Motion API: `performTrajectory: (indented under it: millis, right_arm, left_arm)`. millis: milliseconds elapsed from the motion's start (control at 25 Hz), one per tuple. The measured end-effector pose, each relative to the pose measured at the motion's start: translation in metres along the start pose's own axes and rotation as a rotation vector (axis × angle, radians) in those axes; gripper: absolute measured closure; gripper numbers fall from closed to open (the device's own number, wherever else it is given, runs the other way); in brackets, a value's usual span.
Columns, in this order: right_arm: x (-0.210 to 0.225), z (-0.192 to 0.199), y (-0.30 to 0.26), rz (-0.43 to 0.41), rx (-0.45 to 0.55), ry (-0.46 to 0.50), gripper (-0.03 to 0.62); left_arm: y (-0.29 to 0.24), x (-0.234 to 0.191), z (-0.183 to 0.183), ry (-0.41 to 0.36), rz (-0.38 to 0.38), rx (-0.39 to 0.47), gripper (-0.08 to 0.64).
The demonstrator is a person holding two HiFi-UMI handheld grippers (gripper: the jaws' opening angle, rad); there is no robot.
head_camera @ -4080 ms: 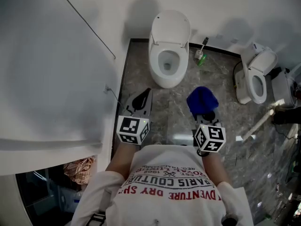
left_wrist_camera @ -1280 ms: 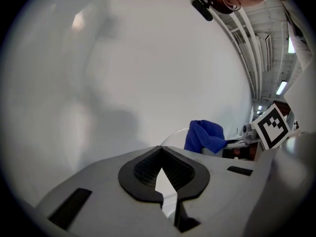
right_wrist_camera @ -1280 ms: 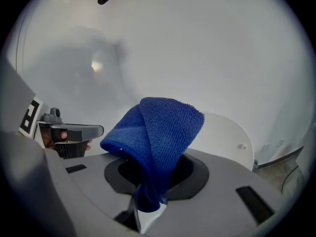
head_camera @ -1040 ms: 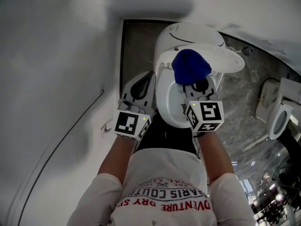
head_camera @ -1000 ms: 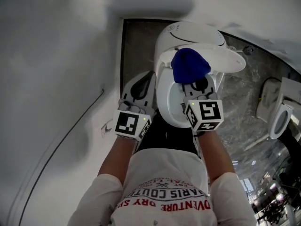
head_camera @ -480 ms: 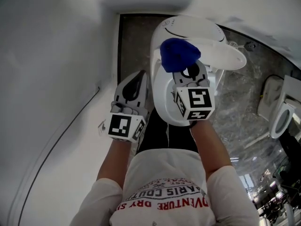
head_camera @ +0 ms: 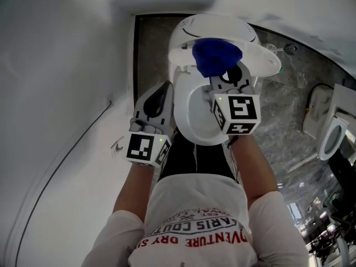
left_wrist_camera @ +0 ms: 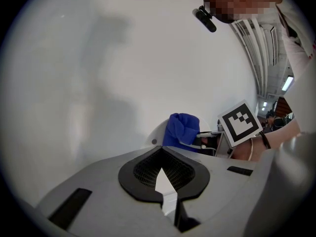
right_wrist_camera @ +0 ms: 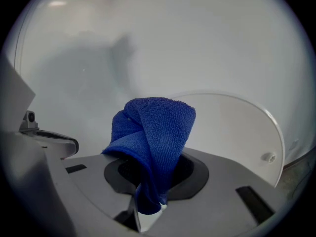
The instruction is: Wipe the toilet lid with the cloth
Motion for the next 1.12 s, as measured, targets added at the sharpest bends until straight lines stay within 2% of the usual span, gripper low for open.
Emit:
performTrajectory:
  millis: [320, 680, 800, 1120]
  right_arm:
    - [0.053, 0.003, 0.029, 0.090, 0.004, -0.025, 0.505]
    - [0.111, 0.015, 0.062, 0.148, -0.014, -0.047, 0.505]
    - [0.124, 0.017, 0.073, 0.156, -0.008, -0.091, 0.505]
    - [0.150, 0.029, 0.103, 0.196, -0.014, -0.123, 0.505]
  left_arm:
    - [-0.014, 0.024, 0.003, 0.021, 0.004, -0.001, 0.554]
    - [-0.028, 0.053, 0.014, 0.014, 0.025, -0.015, 0.554]
    - [-0.029, 0.063, 0.017, 0.008, 0.036, -0.024, 0.554]
    - [-0.036, 0.078, 0.036, 0.016, 0.058, -0.033, 0.554]
Point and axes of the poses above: the fingertips, and each gripper's own axes: y backward along the fingers, x to its right, z out of its underside, the point moved 1 cm from there along y, backward along the fingers, and after that the axes turned 6 degrees about x, right-handed, at the moved point
